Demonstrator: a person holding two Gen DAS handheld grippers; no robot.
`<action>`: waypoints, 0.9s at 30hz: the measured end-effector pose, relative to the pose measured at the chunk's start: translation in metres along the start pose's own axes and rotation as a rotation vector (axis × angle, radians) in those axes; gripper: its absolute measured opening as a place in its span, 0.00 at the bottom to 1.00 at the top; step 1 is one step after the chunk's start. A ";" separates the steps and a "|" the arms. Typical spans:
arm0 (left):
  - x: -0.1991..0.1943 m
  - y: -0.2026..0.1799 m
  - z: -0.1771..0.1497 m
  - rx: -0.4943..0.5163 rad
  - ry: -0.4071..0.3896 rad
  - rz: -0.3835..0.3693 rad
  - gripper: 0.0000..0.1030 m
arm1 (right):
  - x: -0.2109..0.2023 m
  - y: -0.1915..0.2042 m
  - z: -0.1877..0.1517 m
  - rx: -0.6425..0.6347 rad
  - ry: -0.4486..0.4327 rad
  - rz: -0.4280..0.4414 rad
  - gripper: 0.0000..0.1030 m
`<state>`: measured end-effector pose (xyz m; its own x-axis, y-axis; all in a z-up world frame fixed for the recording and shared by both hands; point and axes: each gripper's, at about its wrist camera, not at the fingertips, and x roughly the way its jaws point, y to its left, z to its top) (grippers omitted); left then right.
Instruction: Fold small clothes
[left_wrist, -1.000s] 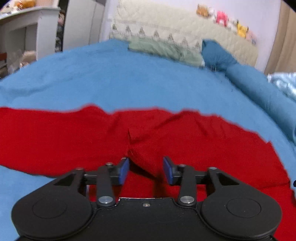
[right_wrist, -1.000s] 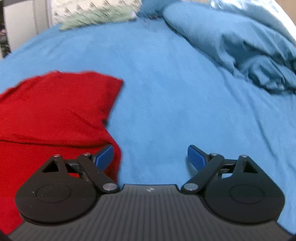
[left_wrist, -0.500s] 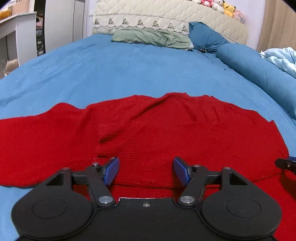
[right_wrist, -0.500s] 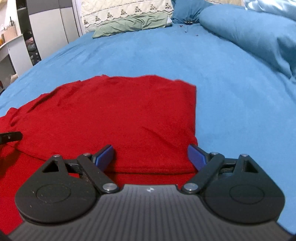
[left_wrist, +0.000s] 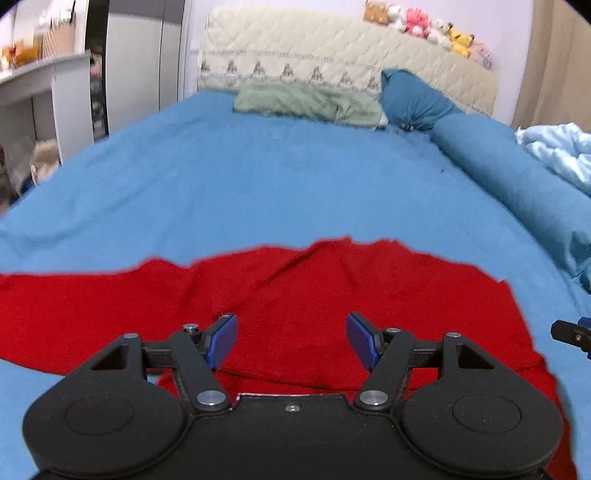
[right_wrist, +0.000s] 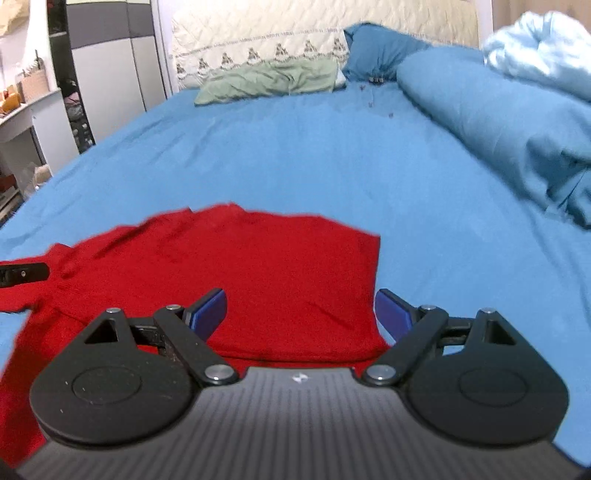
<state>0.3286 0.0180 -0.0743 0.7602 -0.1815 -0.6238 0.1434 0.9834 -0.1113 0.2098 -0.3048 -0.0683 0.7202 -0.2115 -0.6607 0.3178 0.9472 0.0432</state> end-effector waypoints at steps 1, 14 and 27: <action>-0.013 -0.001 0.005 0.002 -0.013 0.003 0.68 | -0.011 0.004 0.006 -0.003 -0.006 0.008 1.00; -0.143 0.079 0.050 -0.145 -0.148 -0.016 1.00 | -0.120 0.104 0.062 -0.053 -0.040 0.205 1.00; -0.115 0.262 0.008 -0.424 -0.146 0.250 0.99 | -0.056 0.209 0.027 -0.076 0.047 0.298 1.00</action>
<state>0.2838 0.2963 -0.0249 0.8234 0.0906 -0.5601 -0.3009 0.9066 -0.2958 0.2527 -0.1020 -0.0020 0.7449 0.0876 -0.6614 0.0487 0.9815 0.1850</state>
